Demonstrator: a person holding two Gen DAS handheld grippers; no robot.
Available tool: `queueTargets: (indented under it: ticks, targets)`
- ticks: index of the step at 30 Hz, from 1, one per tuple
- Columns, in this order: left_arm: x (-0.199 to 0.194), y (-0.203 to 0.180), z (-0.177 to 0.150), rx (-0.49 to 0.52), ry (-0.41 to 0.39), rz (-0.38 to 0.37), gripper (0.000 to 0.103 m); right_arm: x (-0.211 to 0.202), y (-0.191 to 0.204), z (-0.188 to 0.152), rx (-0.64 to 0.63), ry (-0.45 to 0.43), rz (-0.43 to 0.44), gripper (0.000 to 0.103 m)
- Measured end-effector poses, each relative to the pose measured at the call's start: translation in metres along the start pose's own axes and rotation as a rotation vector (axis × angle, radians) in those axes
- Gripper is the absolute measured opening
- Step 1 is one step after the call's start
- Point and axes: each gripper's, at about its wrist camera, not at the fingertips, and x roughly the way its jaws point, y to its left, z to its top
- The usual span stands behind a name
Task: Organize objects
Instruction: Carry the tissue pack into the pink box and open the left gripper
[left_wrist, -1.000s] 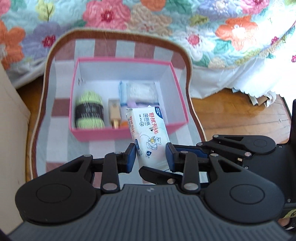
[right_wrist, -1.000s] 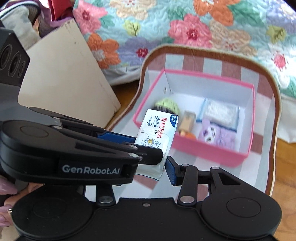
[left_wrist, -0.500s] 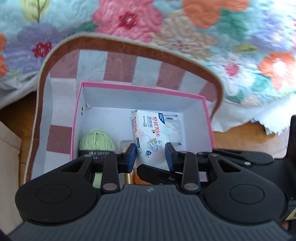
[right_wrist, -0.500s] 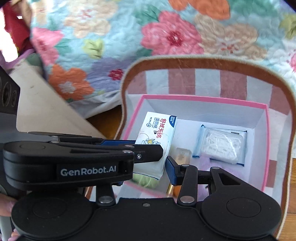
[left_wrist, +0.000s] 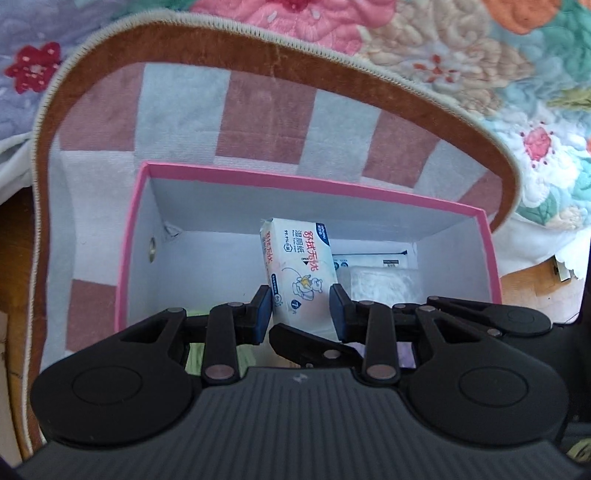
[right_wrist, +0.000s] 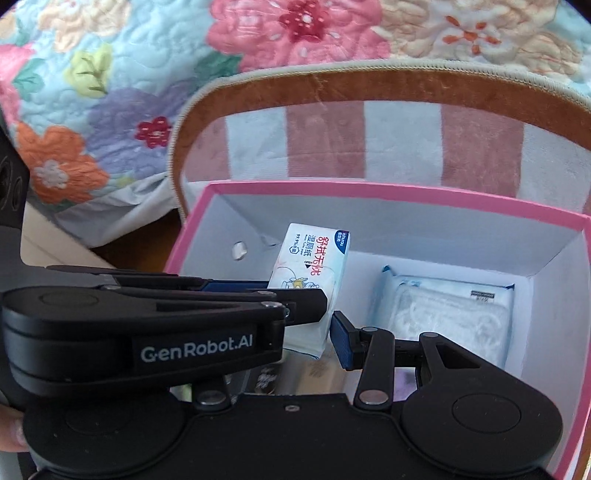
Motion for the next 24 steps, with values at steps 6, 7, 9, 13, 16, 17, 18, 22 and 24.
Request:
queueTargets:
  ticks: [6,7,9,13,16,17,18,22,24]
  targets:
    - [0.026,0.005,0.007,-0.048,0.034,-0.012,0.032,0.019,-0.006,0.004,-0.018,0.006,-0.075,0.048]
    - [0.031,0.008,0.008,-0.063,0.043,-0.013,0.032,0.022,-0.008,0.005,-0.007,0.008,-0.081,0.048]
    - [0.037,0.012,0.009,-0.093,0.068,0.011,0.032,0.028,-0.016,0.007,0.043,0.019,-0.076,0.049]
    - [0.035,0.012,0.006,-0.1,0.073,0.052,0.033,0.027,-0.02,0.006,0.042,0.031,-0.079,0.053]
    - [0.023,0.003,-0.001,-0.052,0.049,0.083,0.034,0.015,-0.018,0.0,0.035,0.023,-0.064,0.053]
    - [0.018,0.001,-0.004,-0.046,0.037,0.092,0.034,0.009,-0.018,-0.002,0.027,0.014,-0.062,0.054]
    - [0.012,0.0,-0.007,-0.055,0.023,0.104,0.034,0.003,-0.017,-0.005,0.014,0.003,-0.063,0.054]
    - [-0.009,-0.013,-0.022,-0.04,0.004,0.119,0.035,-0.018,-0.012,-0.014,-0.043,-0.004,-0.053,0.054]
    - [-0.024,-0.02,-0.028,-0.023,-0.01,0.147,0.035,-0.032,-0.012,-0.018,-0.047,-0.006,-0.063,0.054]
